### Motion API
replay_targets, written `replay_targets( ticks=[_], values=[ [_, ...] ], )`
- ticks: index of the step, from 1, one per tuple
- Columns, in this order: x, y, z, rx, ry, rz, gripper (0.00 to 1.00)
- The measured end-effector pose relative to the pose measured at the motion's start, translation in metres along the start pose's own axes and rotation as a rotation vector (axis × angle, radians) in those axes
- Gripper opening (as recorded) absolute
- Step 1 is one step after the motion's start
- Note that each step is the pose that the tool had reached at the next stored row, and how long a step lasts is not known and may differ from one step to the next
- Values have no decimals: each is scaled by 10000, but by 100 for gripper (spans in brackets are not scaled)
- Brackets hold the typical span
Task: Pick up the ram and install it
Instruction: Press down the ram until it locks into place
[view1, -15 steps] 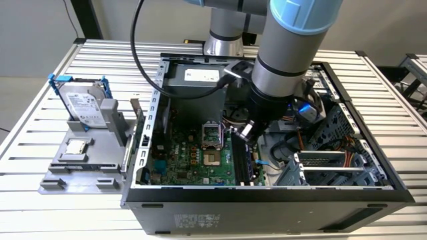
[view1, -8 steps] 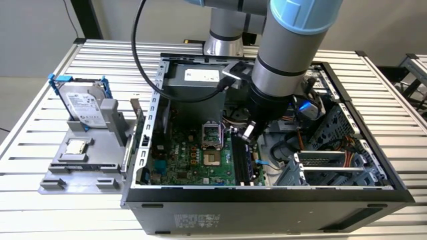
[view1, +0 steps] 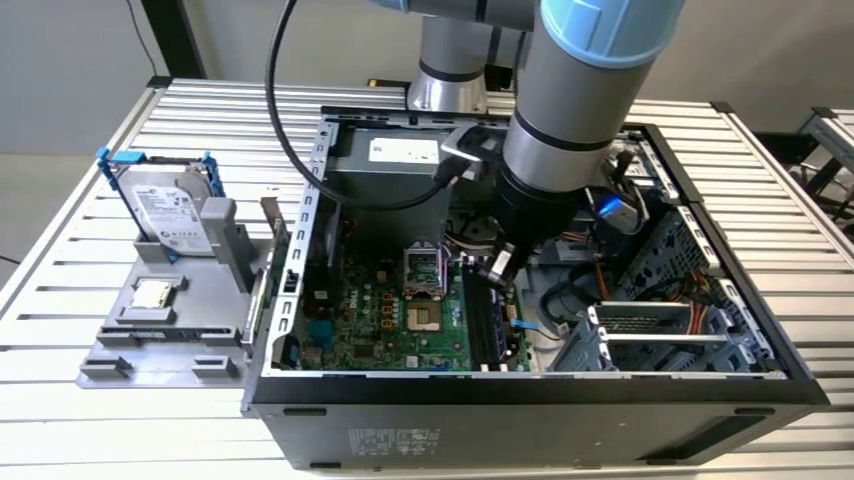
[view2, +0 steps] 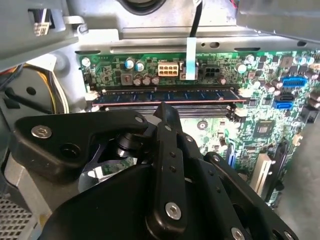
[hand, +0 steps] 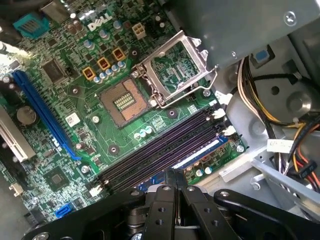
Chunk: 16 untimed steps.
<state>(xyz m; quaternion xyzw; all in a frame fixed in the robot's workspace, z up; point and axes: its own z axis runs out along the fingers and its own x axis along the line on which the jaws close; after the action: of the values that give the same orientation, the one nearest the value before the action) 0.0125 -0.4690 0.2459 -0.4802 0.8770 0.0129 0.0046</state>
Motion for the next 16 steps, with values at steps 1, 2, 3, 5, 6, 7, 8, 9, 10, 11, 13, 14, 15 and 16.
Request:
replay_targets(
  ticks=[1, 2, 3, 5, 6, 7, 8, 9, 10, 11, 13, 14, 15, 16],
  values=[
    [-1, 1, 0, -2, 2, -113, 0],
    [-1, 1, 0, -4, 4, -218, 0],
    [-1, 1, 0, -6, 6, -314, 0],
    [-2, 0, 0, -11, 9, -511, 0],
    [-3, 0, 0, -13, 11, -620, 0],
    [-3, 0, 0, -15, 14, -720, 0],
    [-3, 0, 0, -17, 16, -836, 0],
    [-3, -1, 0, -19, 18, -960, 0],
    [-3, -1, 0, -22, 21, -1082, 0],
    [-4, -1, 0, -24, 22, -1190, 0],
    [-5, -3, 0, -28, 26, -1381, 0],
    [-6, -3, 0, -29, 27, -1445, 0],
    [-8, -5, 1, -30, 28, -1484, 0],
    [-8, -6, 0, -31, 30, -1532, 0]
  ],
)
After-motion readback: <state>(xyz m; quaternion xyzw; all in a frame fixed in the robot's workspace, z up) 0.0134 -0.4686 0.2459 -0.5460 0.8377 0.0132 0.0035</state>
